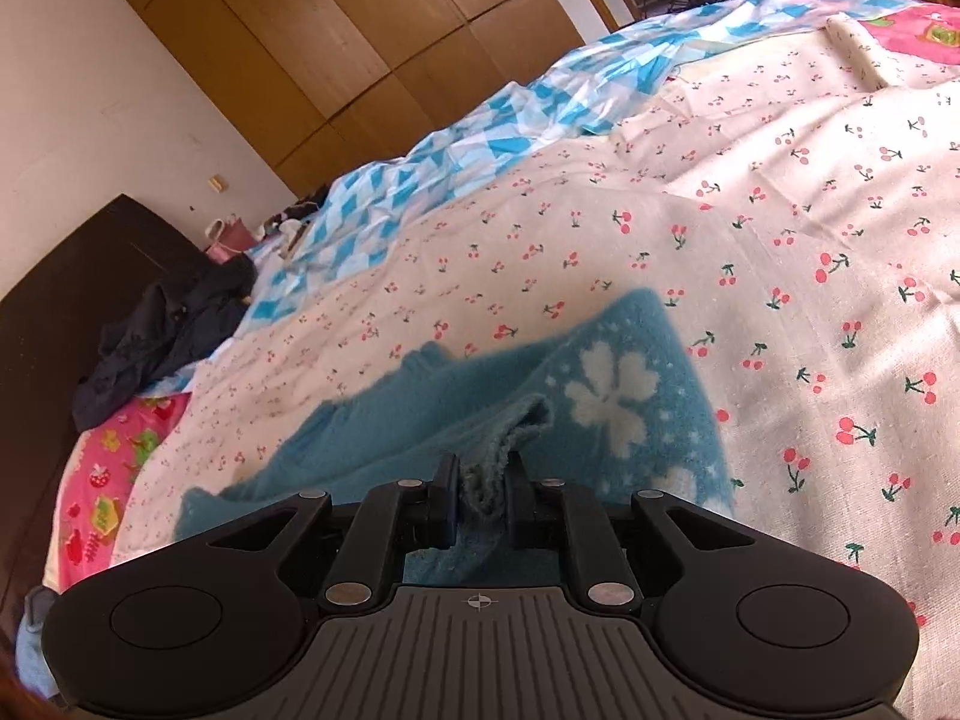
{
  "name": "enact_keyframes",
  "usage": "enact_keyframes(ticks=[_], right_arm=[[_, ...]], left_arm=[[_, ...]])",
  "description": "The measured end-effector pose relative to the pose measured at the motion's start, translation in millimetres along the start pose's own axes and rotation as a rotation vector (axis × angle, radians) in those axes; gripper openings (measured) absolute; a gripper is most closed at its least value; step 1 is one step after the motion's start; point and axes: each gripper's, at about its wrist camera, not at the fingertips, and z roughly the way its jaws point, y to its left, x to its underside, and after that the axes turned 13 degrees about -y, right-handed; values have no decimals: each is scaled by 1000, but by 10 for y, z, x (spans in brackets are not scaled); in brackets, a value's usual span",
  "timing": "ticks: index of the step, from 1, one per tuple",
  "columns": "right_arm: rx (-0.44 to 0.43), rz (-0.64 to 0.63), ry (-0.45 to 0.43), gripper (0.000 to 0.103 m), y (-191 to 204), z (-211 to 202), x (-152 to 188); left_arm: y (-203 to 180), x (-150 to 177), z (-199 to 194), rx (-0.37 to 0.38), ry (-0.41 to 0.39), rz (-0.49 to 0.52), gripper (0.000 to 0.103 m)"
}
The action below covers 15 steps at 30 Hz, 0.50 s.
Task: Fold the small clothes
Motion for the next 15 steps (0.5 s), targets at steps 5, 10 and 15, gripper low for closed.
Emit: enact_keyframes(ticks=[5, 10, 15], right_arm=[[10, 14, 0, 24, -84, -123, 33], [57, -171, -35, 27, 75, -321, 46], [104, -281, 32, 29, 171, -295, 171]], left_arm=[[2, 110, -57, 4, 56, 44, 56], [128, 171, -377, -3, 57, 11, 56], [321, 306, -636, -75, 136, -35, 56]])
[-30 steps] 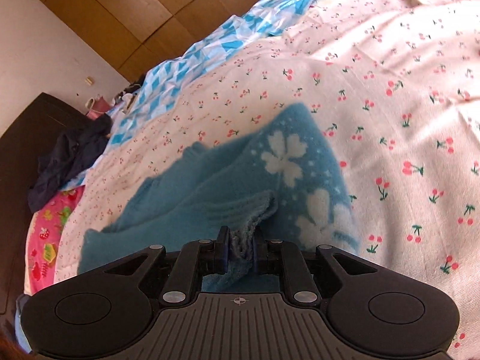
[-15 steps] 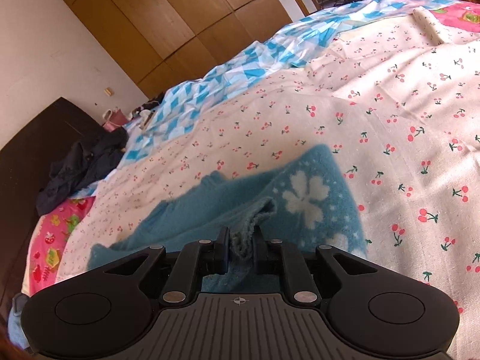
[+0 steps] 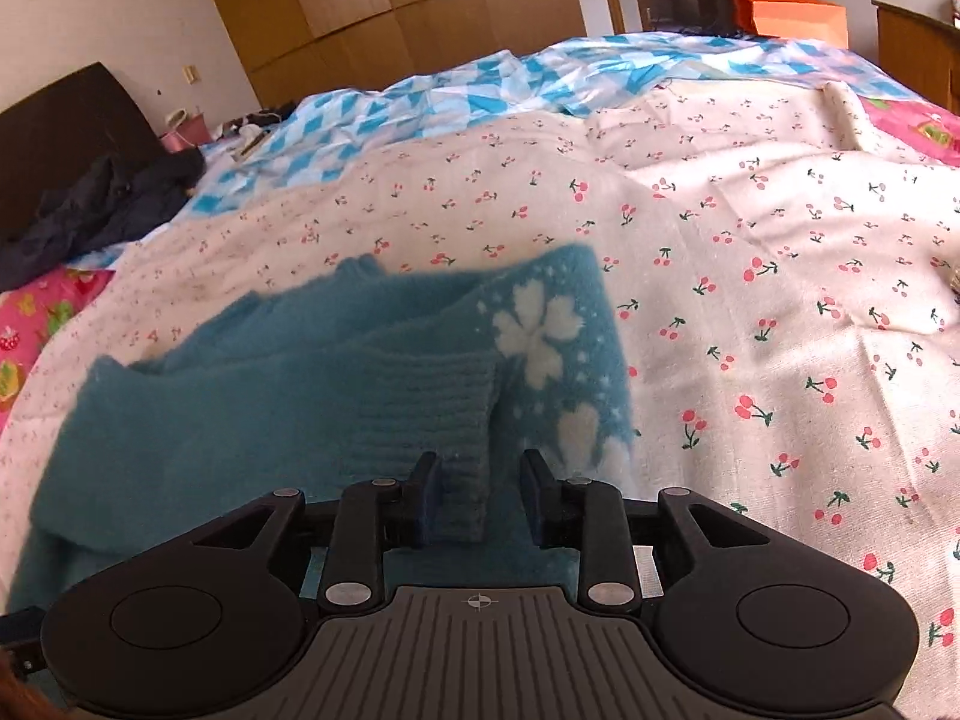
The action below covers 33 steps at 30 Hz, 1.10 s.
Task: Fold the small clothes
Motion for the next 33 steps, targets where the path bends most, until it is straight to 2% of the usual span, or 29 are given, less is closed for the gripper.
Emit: enact_keyframes(ticks=[3, 8, 11, 15, 20, 28, 31, 33], right_arm=[[-42, 16, -6, 29, 10, -231, -15], [-109, -62, 22, 30, 81, -813, 115], [-109, -82, 87, 31, 27, -1128, 264], [-96, -57, 229, 31, -113, -1473, 526], [-61, -68, 331, 37, -191, -1794, 770], [-22, -116, 439, 40, -223, -1897, 988], [-17, -74, 488, 41, -278, -1833, 1046], [-21, -32, 520, 41, -320, -1795, 1093]], left_arm=[[38, 23, -217, -14, 9, 26, 56], [69, 88, -487, -47, 66, 85, 56], [138, 163, -642, -54, 121, 74, 56], [177, 280, -866, -45, 198, 29, 56], [75, 379, -1138, -49, 253, 52, 56], [72, 481, -1197, -111, 324, -11, 57], [73, 534, -1096, -123, 348, -21, 57], [65, 578, -1007, -97, 376, -40, 57]])
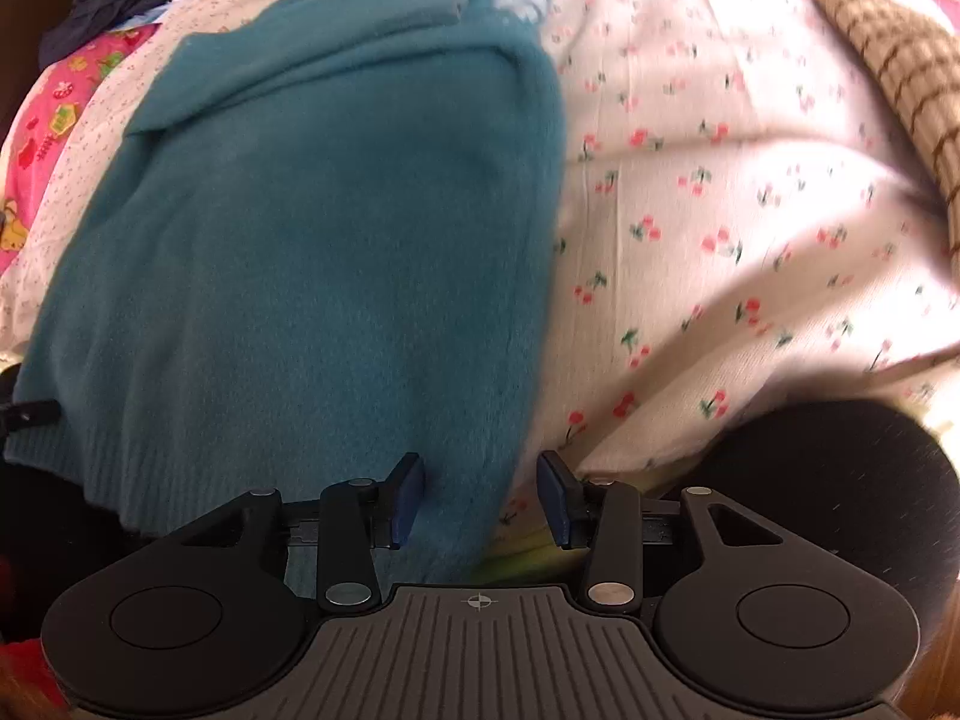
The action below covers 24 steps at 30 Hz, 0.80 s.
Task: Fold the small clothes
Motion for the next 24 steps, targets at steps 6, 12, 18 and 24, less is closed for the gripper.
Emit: enact_keyframes(ticks=[6, 12, 18, 24], right_arm=[[-67, 46, 61, 34, -64, 79, 55], [-156, 135, 65, 14, -168, 102, 104], [-284, 238, -119, 13, -198, -252, 115], [-421, 267, -292, 12, -95, -544, -89]], left_arm=[[-12, -46, 70, 38, 25, 8, 43], [114, -47, 55, 93, 18, -86, 22], [260, -48, -135, 187, -63, -220, 17], [254, -217, -476, 275, -203, -227, 17]])
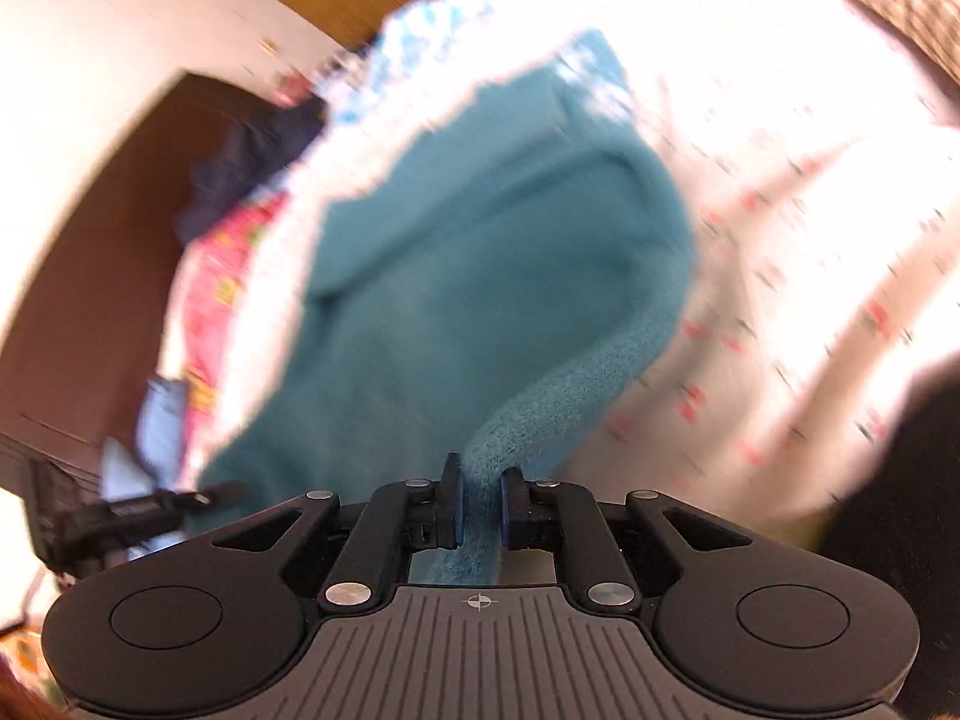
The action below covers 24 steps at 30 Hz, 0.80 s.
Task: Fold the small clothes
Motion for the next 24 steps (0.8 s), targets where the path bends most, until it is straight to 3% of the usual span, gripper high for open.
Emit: enact_keyframes(ticks=[6, 15, 20, 24], right_arm=[[-70, 37, -100, 11, 137, 34, -276], [-100, 167, -339, 11, 234, 389, -923], [-49, 232, -437, 11, 121, 888, -1426], [46, 273, -444, 11, -131, 1414, -1676]], left_arm=[[45, -119, 102, 82, -34, -102, 16], [-91, -792, 389, 237, -233, -226, 16], [-58, -1345, 894, 213, -332, -257, 16], [23, -1661, 1416, 136, -364, -261, 16]])
